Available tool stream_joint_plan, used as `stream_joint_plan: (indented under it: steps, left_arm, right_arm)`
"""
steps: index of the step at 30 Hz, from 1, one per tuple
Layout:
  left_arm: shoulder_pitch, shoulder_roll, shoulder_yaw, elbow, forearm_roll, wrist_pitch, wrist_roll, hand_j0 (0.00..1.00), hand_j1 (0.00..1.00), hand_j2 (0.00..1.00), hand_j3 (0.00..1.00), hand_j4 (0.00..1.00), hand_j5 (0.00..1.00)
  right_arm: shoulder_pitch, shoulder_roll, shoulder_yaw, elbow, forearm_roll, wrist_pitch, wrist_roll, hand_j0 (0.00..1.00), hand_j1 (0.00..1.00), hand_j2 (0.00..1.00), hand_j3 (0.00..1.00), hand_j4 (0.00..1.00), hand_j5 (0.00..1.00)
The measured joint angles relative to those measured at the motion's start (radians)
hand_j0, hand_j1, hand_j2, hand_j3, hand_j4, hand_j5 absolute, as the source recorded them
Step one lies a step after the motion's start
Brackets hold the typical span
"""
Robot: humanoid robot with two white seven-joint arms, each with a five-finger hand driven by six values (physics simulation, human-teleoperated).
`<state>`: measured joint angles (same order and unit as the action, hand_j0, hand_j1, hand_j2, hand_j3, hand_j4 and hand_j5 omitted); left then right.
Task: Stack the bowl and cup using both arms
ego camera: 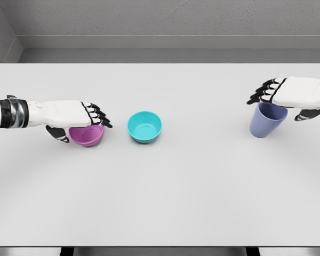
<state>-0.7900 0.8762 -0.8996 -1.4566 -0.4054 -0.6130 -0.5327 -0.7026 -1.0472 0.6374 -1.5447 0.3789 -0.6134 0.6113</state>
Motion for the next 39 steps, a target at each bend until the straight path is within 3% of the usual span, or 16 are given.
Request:
stream_joint_plan:
  steps: [39]
  left_arm:
    - [0.003, -0.039, -0.011, 0.039, -0.027, 0.0, 0.0, 1.0, 1.0, 1.0, 1.0, 1.0, 1.0]
  right_arm:
    - [-0.005, 0.047, 0.006, 0.063, 0.044, 0.0, 0.0, 1.0, 1.0, 1.0, 1.0, 1.0, 1.0]
